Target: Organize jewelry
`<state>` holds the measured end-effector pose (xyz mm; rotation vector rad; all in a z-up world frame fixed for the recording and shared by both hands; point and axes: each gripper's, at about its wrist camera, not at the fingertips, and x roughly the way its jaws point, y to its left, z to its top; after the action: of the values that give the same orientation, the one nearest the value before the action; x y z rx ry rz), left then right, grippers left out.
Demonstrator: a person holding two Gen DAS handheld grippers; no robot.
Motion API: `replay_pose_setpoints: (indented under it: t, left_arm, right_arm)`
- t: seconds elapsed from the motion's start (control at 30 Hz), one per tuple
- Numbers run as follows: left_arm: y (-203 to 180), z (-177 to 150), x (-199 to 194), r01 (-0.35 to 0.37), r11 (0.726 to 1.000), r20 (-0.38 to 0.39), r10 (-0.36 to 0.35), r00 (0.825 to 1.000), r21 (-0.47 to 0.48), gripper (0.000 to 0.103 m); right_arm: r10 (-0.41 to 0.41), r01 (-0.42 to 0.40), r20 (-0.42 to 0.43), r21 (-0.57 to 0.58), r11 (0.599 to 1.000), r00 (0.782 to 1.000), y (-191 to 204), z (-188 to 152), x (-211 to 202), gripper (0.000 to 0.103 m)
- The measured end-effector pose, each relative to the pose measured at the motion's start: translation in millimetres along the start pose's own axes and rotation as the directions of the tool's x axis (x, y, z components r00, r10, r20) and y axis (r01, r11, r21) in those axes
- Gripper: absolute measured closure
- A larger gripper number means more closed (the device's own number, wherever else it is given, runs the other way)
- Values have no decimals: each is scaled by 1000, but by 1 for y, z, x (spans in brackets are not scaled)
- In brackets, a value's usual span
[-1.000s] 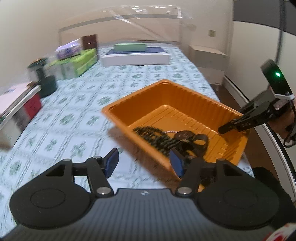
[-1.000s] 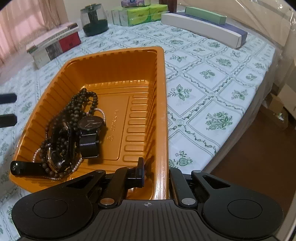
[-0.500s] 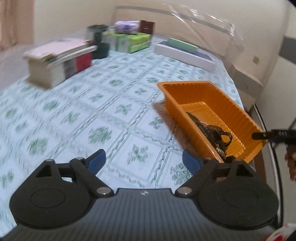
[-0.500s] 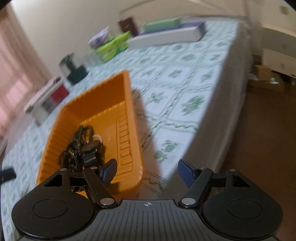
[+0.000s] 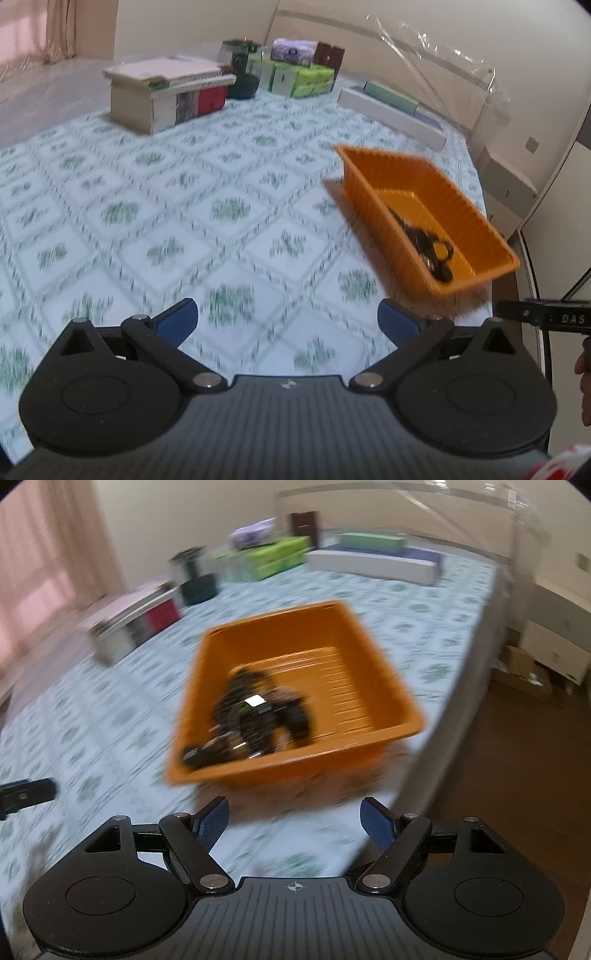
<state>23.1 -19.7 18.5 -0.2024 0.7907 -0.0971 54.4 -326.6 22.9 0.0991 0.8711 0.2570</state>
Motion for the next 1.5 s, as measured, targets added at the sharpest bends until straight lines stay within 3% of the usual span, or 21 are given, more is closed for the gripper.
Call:
replay_pose_setpoints:
  t: [0.5, 0.9, 1.5]
  left_arm:
    - [8, -27, -13, -101, 994, -64, 98, 993, -48, 1]
    - [12, -29, -7, -131, 989, -91, 125, 988, -67, 1]
    - [8, -30, -5, -122, 992, -95, 118, 988, -38, 0]
  right_arm:
    - [23, -31, -67, -129, 991, 998, 75, -14, 17, 25]
    - [47, -58, -95, -123, 991, 994, 84, -18, 25, 25]
    - [50, -63, -104, -124, 990, 993, 87, -19, 31, 25]
